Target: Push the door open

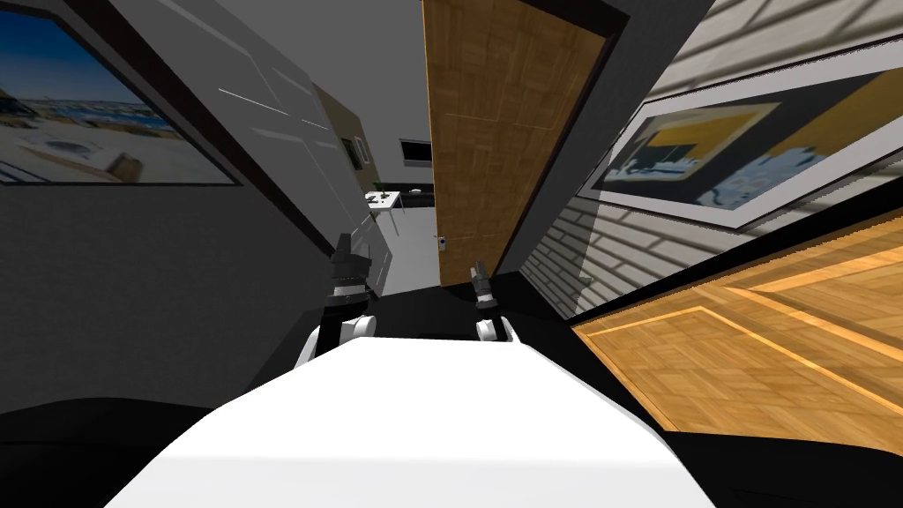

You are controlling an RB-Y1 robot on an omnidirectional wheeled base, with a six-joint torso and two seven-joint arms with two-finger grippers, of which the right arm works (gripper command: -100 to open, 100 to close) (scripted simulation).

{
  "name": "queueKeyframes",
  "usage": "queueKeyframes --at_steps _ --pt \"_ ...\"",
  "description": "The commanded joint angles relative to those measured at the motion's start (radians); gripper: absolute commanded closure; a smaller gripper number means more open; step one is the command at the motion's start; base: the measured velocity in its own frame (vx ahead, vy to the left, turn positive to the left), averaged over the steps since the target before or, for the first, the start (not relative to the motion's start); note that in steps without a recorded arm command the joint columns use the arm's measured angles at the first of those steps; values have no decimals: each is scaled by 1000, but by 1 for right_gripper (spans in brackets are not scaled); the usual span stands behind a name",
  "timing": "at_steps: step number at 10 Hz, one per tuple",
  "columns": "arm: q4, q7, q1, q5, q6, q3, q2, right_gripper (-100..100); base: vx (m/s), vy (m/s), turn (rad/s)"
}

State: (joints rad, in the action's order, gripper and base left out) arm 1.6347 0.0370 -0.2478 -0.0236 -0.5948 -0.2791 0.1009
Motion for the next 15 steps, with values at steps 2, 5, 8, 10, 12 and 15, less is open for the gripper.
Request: queueKeyframes --at_steps 2,5,8,10,12,15 --pt "-51 8 18 -2 -10 -18 4 -100 99 39 -80" --pt "-109 17 38 -5 -23 -38 7 -100 88 39 -90" --pt "-168 26 59 -8 -35 -59 10 -100 87 53 -89" --pt "-226 35 78 -11 -47 -79 12 -100 102 61 -101" --pt "-264 41 91 -13 -55 -93 14 -100 116 67 -119" --pt "-338 52 117 -16 -71 -119 16 -100 119 72 -107"
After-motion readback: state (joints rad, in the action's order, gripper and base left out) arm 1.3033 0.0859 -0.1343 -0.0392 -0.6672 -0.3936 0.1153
